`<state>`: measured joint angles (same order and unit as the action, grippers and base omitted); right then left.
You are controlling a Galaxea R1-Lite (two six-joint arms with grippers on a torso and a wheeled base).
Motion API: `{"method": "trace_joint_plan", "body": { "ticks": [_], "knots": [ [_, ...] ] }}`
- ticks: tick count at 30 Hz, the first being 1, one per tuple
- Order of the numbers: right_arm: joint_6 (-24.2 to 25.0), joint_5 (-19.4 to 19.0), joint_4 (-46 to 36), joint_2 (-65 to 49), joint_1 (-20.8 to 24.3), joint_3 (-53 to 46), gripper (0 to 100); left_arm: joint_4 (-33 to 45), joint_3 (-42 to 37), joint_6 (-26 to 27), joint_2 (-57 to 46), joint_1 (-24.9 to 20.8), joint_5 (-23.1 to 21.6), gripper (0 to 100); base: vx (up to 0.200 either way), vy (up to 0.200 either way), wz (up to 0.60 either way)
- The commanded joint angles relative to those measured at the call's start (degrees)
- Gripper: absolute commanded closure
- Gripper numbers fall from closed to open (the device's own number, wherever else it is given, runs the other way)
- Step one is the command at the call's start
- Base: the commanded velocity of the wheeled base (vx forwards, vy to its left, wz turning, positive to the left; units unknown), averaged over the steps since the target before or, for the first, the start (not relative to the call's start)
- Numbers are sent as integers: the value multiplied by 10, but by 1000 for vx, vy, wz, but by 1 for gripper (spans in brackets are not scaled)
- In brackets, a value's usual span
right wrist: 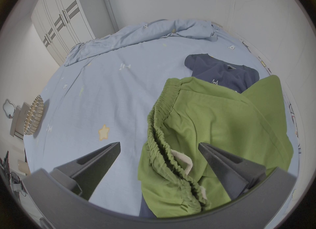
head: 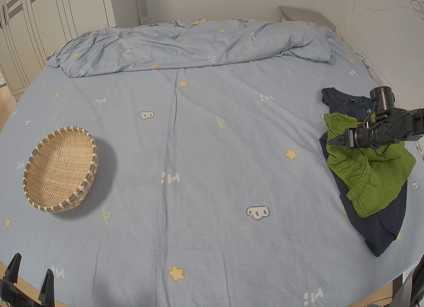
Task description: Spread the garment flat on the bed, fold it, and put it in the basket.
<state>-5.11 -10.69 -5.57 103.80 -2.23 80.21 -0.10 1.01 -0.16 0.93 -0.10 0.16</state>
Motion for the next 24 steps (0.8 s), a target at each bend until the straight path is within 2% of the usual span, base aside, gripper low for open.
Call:
{"method": "trace_joint_plan", "body": {
  "ticks": [1,8,9,24],
  "knots": [
    [1,-1,1,23,-1,9,0,0,-9,0,-8,0,0,0,0,0,0],
    [3,-21,-2,38,-2,33,0,0,-9,0,-8,0,0,0,0,0,0],
    [3,-21,-3,38,-2,33,100,0,-10,0,-8,0,0,0,0,0,0],
    [19,-21,-30,32,-11,68,100,0,-9,0,-8,0,0,0,0,0,0]
  ]
}}
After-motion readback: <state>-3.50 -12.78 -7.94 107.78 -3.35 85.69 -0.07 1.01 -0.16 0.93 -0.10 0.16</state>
